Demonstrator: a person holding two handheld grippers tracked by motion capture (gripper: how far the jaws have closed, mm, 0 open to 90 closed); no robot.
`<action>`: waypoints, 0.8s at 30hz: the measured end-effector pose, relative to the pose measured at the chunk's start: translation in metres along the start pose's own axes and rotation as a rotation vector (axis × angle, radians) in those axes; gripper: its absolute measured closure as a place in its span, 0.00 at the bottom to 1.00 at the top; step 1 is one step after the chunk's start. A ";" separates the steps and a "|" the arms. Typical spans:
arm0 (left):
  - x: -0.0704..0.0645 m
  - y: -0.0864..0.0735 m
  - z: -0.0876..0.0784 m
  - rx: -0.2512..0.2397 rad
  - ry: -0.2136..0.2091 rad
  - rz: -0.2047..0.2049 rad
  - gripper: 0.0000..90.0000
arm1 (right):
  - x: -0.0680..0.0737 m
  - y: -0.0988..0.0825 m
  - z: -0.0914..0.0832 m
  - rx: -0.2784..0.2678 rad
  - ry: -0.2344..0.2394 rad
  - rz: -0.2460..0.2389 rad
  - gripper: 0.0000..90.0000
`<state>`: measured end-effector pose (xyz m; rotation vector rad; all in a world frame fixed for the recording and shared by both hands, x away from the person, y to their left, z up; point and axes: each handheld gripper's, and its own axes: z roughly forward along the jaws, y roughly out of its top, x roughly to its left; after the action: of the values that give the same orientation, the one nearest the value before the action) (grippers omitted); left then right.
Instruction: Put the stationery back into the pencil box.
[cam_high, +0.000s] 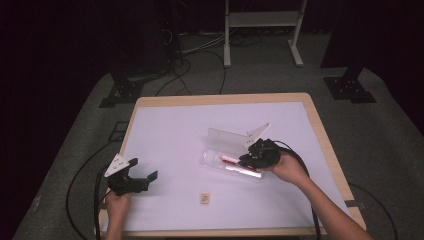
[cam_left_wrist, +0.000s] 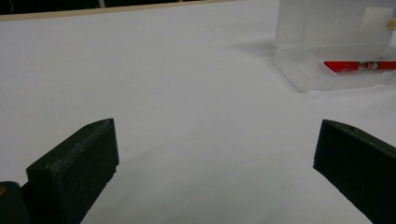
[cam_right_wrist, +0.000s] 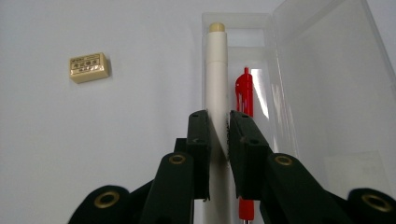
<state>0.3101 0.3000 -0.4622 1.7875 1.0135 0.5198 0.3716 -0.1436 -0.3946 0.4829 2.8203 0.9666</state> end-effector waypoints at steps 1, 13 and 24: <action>0.000 0.000 0.000 0.001 0.001 0.002 0.00 | 0.000 0.000 0.001 0.004 -0.001 0.003 0.87; 0.000 0.000 0.000 0.000 -0.003 -0.001 0.00 | -0.007 0.002 0.018 0.036 0.018 0.009 0.87; 0.000 0.000 0.000 -0.002 -0.003 -0.002 0.00 | -0.013 0.002 0.027 0.062 0.021 0.021 0.87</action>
<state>0.3103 0.3003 -0.4621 1.7853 1.0122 0.5165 0.3905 -0.1310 -0.4151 0.5134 2.8773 0.8955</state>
